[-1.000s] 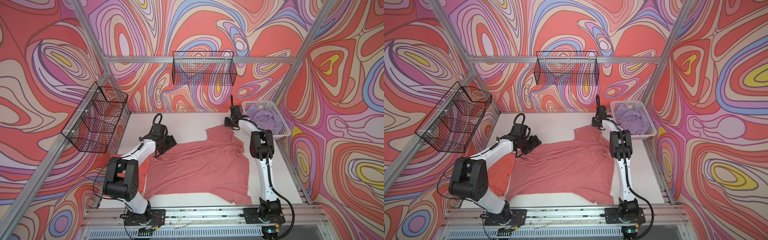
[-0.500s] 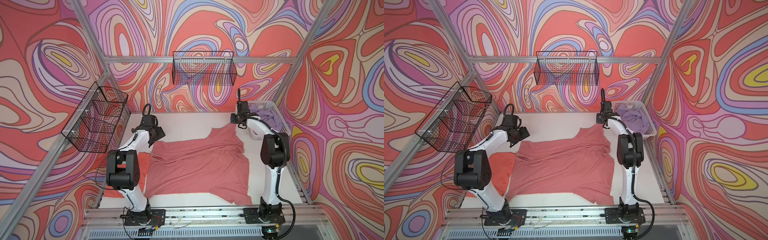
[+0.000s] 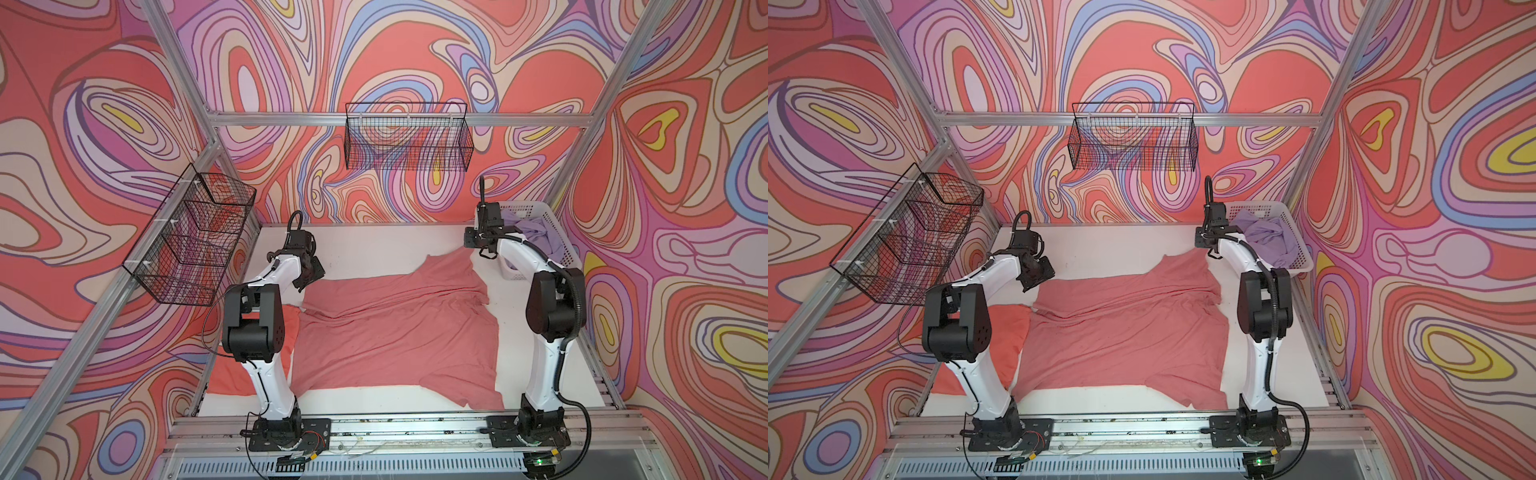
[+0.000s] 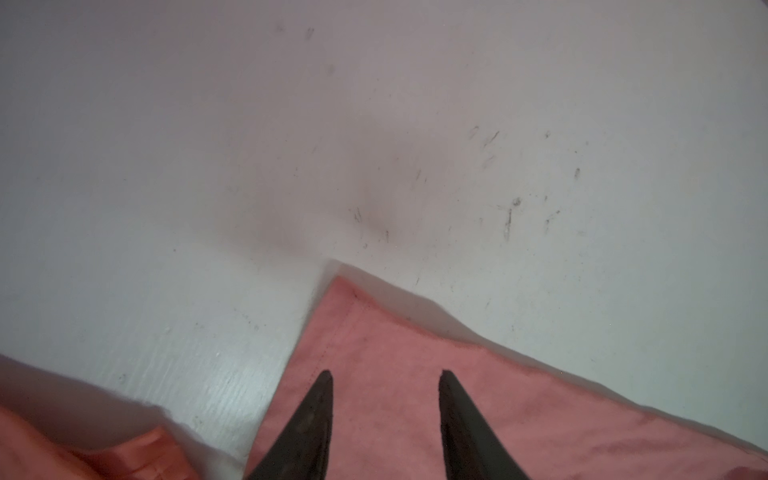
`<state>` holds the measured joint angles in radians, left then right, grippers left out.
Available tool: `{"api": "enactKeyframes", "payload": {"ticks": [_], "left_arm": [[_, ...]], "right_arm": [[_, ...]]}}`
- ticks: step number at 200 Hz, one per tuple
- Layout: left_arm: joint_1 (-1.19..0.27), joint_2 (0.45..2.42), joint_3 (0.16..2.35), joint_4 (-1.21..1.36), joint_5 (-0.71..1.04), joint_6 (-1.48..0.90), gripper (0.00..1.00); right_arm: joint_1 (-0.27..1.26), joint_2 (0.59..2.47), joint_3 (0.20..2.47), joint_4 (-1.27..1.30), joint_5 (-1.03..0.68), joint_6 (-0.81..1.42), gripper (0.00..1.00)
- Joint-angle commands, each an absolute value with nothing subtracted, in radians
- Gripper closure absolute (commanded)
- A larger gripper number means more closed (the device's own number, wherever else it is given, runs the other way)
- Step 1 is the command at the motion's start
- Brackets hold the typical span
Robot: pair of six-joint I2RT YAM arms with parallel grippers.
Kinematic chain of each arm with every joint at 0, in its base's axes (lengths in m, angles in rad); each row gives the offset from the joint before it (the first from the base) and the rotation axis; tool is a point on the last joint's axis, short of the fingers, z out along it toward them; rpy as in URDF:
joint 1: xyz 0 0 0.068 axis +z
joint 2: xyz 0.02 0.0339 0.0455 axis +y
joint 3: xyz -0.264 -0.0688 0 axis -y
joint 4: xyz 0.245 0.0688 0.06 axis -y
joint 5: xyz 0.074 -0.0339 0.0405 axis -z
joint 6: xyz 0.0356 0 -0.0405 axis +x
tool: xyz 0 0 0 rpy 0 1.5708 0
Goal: Fold and stack the t-shirts
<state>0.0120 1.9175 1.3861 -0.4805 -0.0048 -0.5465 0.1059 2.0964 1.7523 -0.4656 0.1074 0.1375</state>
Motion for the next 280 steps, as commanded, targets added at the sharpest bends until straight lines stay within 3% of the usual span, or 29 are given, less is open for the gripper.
{"api": "enactKeyframes", "payload": {"ticks": [1,142,236,280], "left_arm": [[0.031,1.975,1.44,-0.524,-0.025,-0.54,0.61],[0.051,2.105,1.52,-0.569,-0.028,-0.556,0.69],[0.054,2.123,1.529,-0.596,-0.005,-0.567,1.0],[0.048,2.042,1.484,-0.505,0.081,-0.618,1.0]], "right_arm": [[0.103,2.101,1.765,-0.467,0.101,0.123,1.0],[0.102,2.092,1.768,-0.464,0.09,0.123,1.0],[0.102,2.081,1.755,-0.457,0.086,0.124,1.0],[0.1,2.058,1.768,-0.456,0.102,0.132,1.0]]}}
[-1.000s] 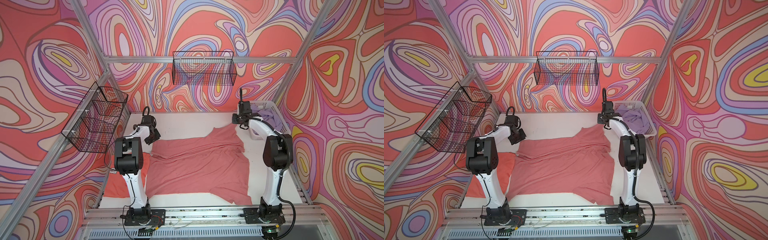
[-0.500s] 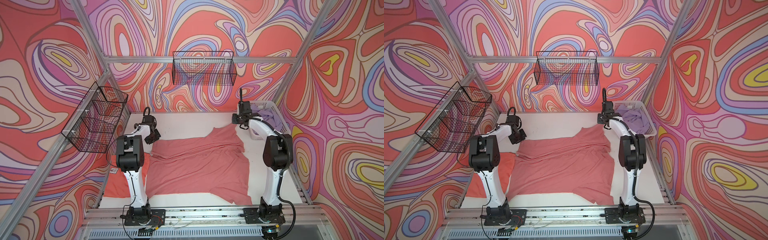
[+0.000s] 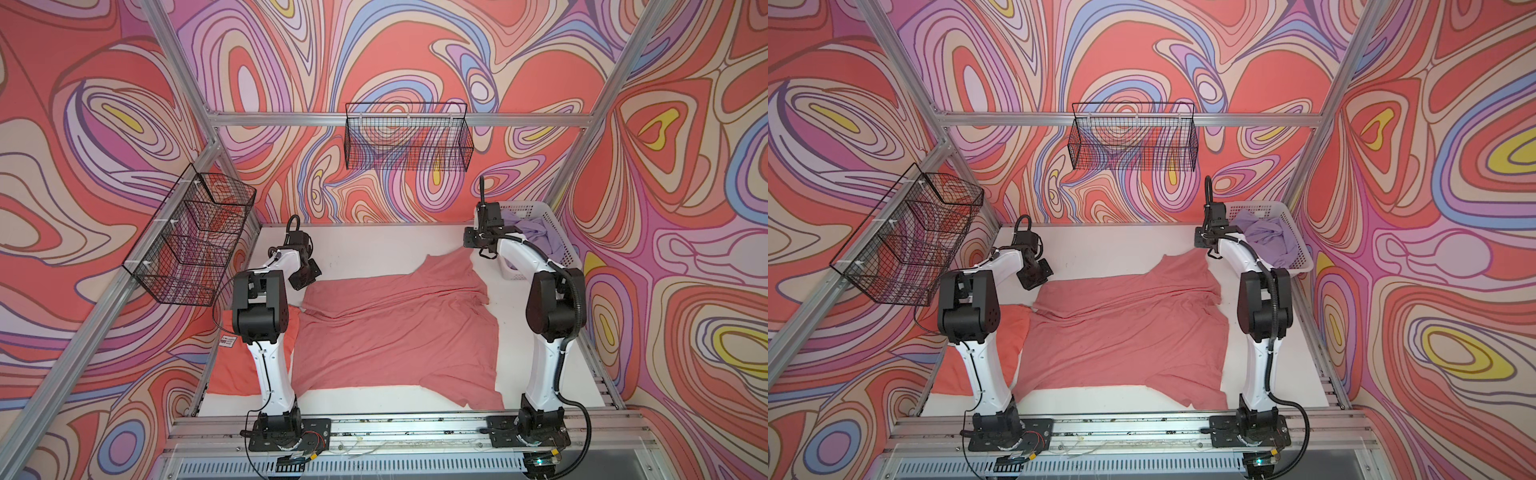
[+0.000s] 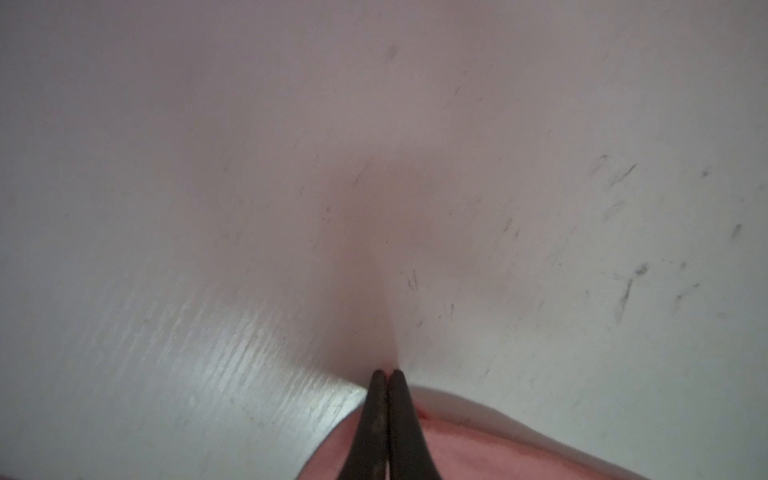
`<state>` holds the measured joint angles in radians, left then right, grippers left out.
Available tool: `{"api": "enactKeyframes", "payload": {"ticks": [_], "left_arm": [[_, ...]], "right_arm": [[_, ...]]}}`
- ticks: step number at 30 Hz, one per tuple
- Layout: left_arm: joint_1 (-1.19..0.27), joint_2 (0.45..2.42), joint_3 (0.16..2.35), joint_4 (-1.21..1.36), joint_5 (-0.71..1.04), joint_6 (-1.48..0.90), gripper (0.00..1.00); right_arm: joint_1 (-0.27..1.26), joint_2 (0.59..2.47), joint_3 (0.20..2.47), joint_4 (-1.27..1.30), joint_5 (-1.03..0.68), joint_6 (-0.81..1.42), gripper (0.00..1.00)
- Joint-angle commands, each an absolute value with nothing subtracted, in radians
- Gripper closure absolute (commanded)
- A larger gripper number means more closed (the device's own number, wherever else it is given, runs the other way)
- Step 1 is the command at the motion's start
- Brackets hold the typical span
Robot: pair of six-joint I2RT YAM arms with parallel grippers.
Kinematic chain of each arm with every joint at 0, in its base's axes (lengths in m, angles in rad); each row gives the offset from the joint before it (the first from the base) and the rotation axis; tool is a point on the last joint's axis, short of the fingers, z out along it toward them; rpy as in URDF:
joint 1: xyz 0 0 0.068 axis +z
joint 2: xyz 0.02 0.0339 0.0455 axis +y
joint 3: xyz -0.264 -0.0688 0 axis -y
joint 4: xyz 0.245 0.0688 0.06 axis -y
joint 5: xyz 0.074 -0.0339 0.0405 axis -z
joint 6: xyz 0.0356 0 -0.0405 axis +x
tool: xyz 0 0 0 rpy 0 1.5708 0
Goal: Fold and stack the t-shirts
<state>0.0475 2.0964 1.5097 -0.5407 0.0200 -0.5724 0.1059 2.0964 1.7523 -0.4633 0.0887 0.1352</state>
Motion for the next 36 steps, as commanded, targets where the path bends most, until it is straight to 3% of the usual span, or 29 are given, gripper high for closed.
{"api": "enactKeyframes", "payload": {"ticks": [1,9,20,30,36], "left_arm": [[0.048,2.039,1.485,-0.502,0.081,-0.619,1.0],[0.037,1.941,1.559,-0.386,0.121,-0.692,1.0],[0.035,2.055,1.777,-0.285,0.191,-0.762,1.0],[0.035,2.112,1.801,-0.219,0.207,-0.784,1.0],[0.037,2.118,1.763,-0.199,0.218,-0.779,1.0]], "right_arm": [[0.1,2.057,1.77,-0.456,0.102,0.132,1.0],[0.07,2.01,1.836,-0.431,0.155,0.14,1.0],[0.013,2.088,1.994,-0.406,0.187,0.128,1.0],[0.011,2.183,2.084,-0.374,0.153,0.109,1.0],[0.012,2.166,2.021,-0.366,0.115,0.143,1.0]]}}
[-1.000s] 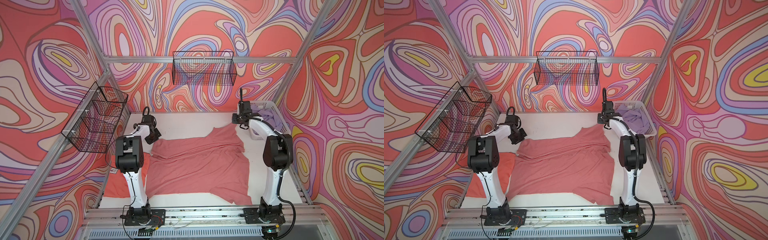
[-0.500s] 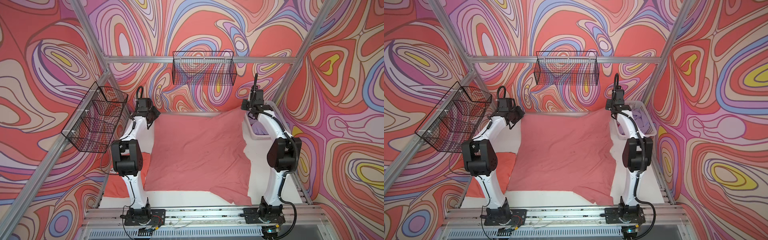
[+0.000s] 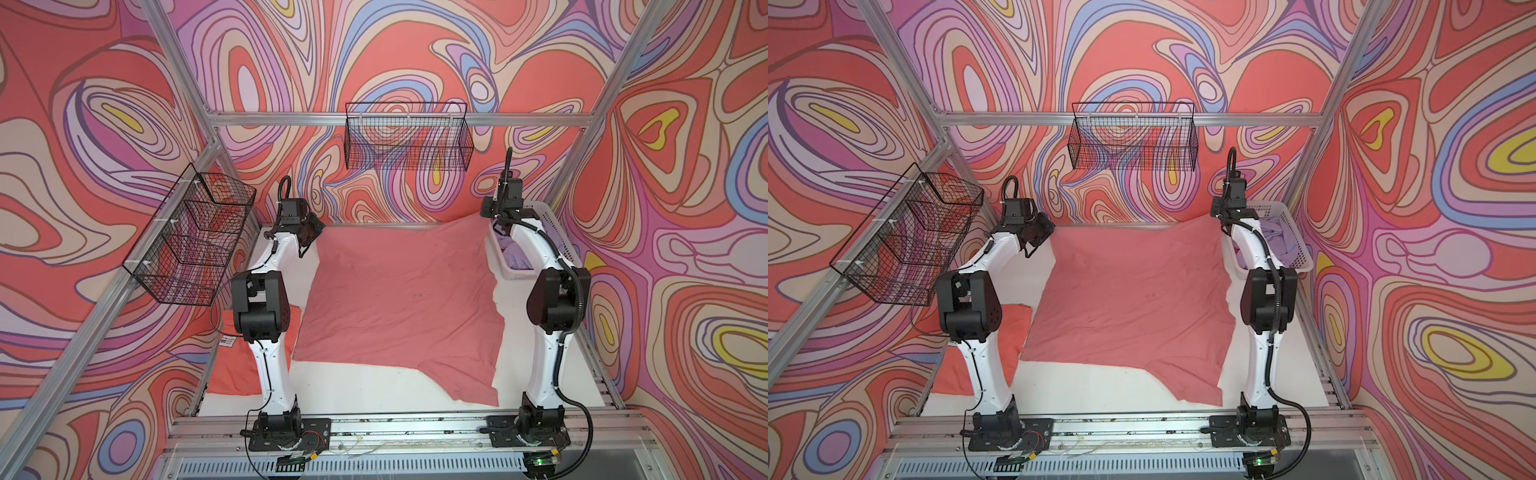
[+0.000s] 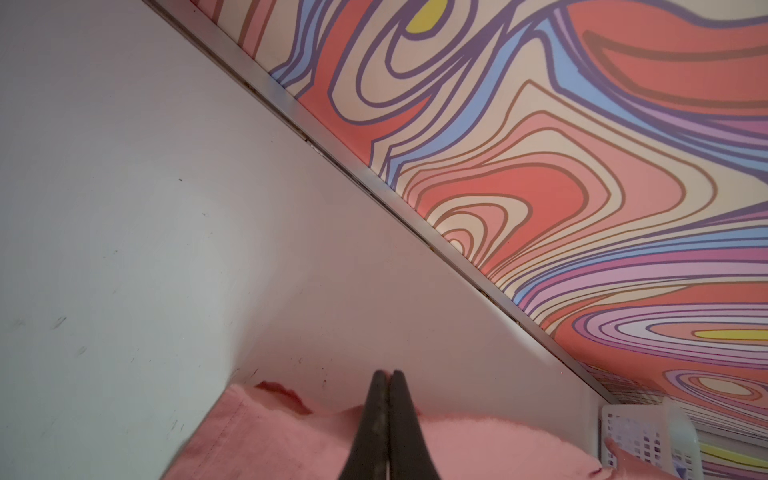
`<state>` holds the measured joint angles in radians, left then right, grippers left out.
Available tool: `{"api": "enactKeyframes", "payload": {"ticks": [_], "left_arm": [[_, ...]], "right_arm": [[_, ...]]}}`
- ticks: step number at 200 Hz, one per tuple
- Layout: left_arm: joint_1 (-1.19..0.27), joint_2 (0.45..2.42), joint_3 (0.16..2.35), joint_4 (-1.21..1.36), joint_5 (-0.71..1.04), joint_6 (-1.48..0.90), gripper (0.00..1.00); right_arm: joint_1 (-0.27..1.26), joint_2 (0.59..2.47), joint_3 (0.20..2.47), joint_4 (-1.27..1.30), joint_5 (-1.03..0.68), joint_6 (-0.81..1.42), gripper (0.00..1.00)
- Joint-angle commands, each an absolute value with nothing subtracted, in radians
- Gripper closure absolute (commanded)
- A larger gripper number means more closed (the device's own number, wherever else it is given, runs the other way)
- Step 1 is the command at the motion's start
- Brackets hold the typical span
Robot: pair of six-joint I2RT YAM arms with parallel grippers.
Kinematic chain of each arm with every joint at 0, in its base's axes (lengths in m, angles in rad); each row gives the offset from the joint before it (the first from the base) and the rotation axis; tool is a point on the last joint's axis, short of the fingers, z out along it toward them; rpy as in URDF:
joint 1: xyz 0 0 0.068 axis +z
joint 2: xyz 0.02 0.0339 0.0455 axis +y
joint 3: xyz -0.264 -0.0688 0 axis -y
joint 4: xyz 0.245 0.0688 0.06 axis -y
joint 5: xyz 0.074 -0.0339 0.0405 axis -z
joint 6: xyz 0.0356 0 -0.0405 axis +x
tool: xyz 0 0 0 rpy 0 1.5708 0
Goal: Fold and stack the t-shirts
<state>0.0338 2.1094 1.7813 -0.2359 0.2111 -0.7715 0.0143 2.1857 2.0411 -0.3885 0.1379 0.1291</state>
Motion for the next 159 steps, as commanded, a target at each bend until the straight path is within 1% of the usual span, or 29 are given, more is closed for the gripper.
{"api": "enactKeyframes", "payload": {"ticks": [1,28,54,110,136,159], "left_arm": [[0.037,2.123,1.763,-0.203,0.227,-0.779,1.0],[0.037,2.135,1.734,-0.204,0.276,-0.785,1.0],[0.037,2.095,1.657,-0.198,0.288,-0.769,1.0],[0.037,1.987,1.506,-0.225,0.307,-0.703,1.0],[0.037,1.94,1.456,-0.222,0.295,-0.682,1.0],[0.046,1.939,1.445,-0.219,0.293,-0.679,1.0]], "right_arm": [[0.012,2.147,1.987,-0.359,0.105,0.154,1.0],[0.012,2.064,1.857,-0.359,0.051,0.195,1.0],[0.012,1.944,1.698,-0.344,0.003,0.227,1.0],[0.012,1.675,1.43,-0.356,0.001,0.259,1.0],[0.012,1.596,1.344,-0.369,-0.008,0.275,1.0],[0.012,1.557,1.268,-0.378,-0.024,0.292,1.0]]}}
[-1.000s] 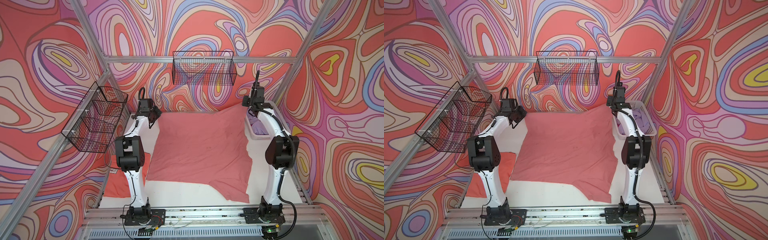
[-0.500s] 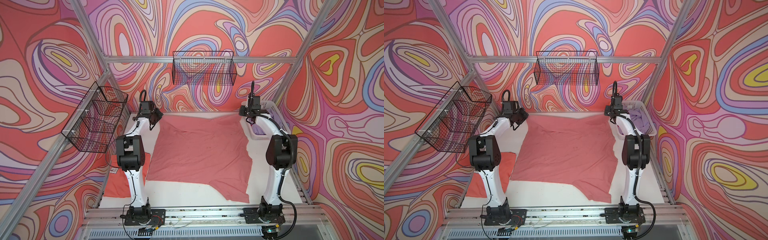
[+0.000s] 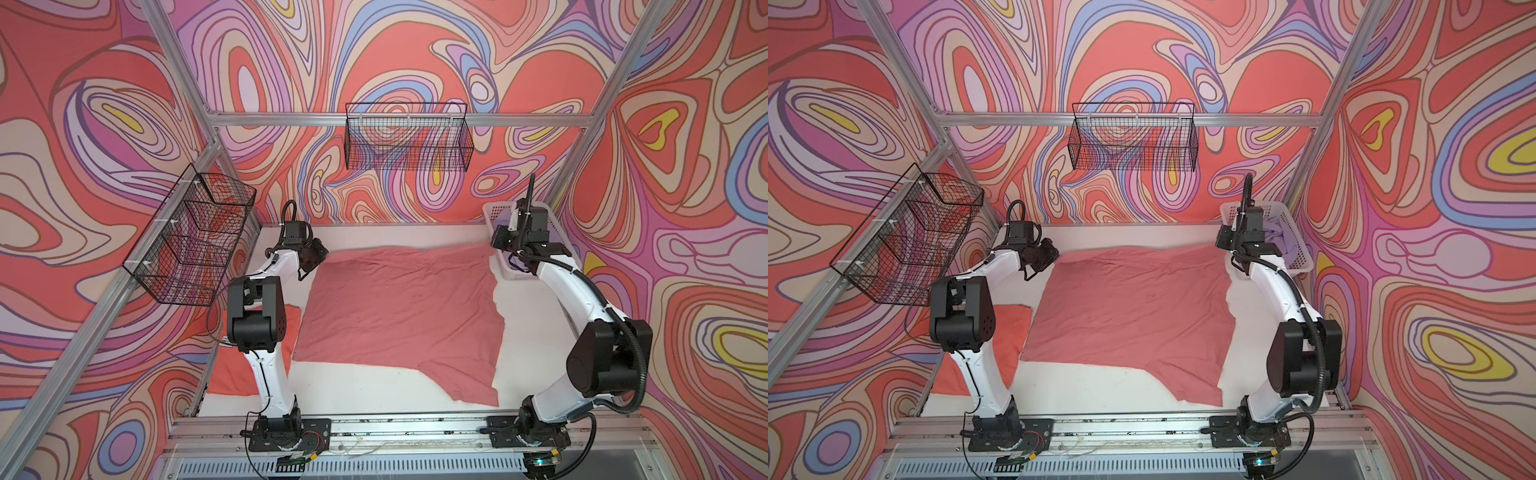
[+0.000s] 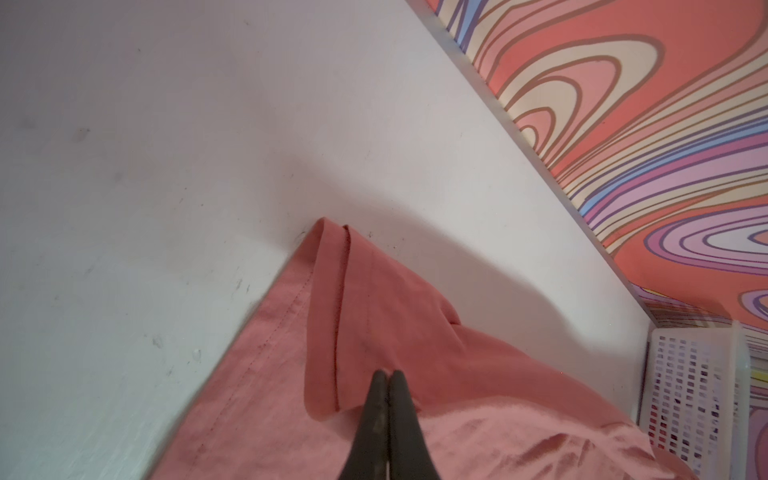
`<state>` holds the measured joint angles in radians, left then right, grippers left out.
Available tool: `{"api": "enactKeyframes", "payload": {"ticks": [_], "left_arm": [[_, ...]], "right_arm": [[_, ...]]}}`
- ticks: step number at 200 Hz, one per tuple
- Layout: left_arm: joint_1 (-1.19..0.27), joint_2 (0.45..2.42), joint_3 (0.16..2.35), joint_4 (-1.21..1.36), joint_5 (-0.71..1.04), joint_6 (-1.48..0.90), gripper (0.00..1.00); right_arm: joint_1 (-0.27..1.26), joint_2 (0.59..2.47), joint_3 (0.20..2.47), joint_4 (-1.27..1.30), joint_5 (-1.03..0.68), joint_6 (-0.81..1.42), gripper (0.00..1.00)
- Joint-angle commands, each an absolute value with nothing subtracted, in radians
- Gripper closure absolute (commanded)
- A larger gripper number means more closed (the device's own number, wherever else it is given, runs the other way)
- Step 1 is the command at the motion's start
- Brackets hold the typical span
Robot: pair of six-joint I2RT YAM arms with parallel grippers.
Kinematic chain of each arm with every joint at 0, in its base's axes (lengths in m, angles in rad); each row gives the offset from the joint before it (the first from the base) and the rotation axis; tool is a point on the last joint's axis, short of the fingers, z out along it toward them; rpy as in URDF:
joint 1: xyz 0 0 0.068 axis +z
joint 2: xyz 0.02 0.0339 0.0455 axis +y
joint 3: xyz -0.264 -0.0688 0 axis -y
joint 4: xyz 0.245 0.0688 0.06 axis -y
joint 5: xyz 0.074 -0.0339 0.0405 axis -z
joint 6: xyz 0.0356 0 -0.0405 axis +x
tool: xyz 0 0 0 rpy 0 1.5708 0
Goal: Fold and stack the t-shirts
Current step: 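Grasp the shirt's side edge with the right gripper while the left holds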
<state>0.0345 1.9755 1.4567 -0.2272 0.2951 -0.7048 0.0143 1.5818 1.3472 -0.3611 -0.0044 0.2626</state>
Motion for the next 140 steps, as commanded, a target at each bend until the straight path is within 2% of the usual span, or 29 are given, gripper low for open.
{"api": "enactKeyframes", "payload": {"ticks": [1,76,140], "left_arm": [[0.047,1.94,1.445,-0.219,0.294,-0.68,1.0],[0.054,1.912,1.316,-0.177,0.333,-0.702,1.0],[0.055,1.9,1.289,-0.207,0.281,-0.67,1.0]], "right_arm": [[0.012,1.555,1.264,-0.379,-0.024,0.292,1.0],[0.012,1.406,1.009,-0.378,-0.013,0.379,1.0],[0.012,1.325,0.889,-0.355,-0.028,0.461,1.0]]}}
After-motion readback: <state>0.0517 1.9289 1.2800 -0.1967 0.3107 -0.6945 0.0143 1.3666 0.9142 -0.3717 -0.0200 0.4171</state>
